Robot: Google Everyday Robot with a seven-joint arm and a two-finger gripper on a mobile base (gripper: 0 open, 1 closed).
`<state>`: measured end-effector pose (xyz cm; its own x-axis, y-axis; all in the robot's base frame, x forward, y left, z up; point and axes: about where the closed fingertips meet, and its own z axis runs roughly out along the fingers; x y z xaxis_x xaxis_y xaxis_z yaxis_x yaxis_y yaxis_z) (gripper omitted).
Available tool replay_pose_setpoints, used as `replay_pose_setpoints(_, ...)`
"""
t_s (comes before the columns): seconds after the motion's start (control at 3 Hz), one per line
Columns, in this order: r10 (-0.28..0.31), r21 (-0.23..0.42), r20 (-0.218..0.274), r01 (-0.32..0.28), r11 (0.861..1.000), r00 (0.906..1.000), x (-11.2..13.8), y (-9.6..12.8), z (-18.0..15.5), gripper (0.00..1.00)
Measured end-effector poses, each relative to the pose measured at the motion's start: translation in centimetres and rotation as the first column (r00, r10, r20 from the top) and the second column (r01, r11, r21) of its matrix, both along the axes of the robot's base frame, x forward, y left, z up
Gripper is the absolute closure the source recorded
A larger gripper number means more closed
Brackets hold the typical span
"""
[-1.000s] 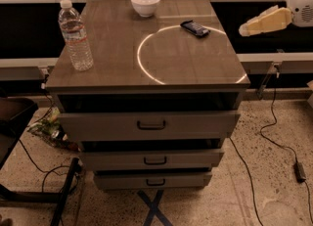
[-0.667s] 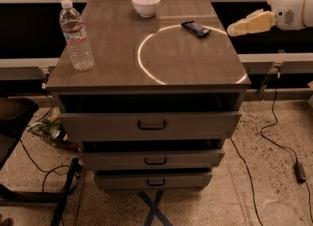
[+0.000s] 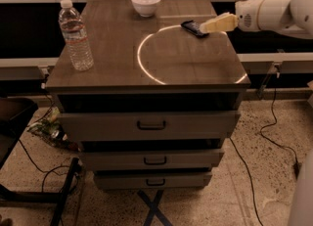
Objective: Move rxbar blueberry near water bottle
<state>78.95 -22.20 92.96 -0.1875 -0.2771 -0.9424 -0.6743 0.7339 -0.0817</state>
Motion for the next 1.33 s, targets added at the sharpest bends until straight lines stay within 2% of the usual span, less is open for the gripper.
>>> replay_pose_setpoints(0.67, 0.001, 0.061, 0.016, -0.002, 0.998, 0.9999, 5.7, 2.6, -4.7, 0.00)
replay_pose_setpoints(1.33, 0.013, 0.115, -0.004, -0.012, 0.993, 0.9999, 9.1, 4.6, -7.8, 0.00)
